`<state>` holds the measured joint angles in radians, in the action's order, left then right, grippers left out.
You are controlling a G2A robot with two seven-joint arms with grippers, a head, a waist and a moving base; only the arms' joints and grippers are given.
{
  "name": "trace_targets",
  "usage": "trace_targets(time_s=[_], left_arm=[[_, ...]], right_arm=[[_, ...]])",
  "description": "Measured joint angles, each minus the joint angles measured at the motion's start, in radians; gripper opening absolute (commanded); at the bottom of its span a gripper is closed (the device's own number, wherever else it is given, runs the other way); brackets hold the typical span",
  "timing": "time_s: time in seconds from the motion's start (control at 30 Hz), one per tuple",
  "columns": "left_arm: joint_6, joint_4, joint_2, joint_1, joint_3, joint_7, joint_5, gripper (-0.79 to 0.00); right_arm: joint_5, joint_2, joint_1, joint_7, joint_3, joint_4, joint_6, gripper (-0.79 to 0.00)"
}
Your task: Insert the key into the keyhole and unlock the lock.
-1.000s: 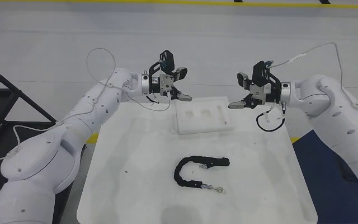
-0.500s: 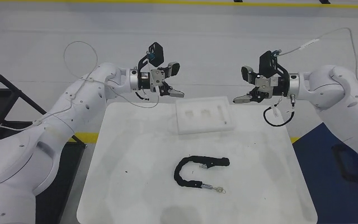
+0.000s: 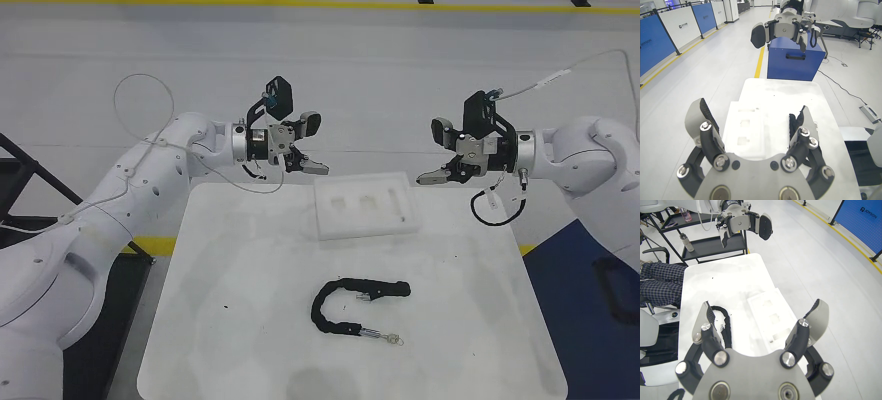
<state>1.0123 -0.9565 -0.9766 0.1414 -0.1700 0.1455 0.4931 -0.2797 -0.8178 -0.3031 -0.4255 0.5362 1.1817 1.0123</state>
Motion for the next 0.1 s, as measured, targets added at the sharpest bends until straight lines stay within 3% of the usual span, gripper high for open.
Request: trace_targets(time_s=[0.1], left_arm=[[0.0, 0.0, 0.0, 0.0, 0.0, 0.0, 0.0, 0.0]], right_arm=[[0.0, 0.0, 0.0, 0.0, 0.0, 0.0, 0.0, 0.0]])
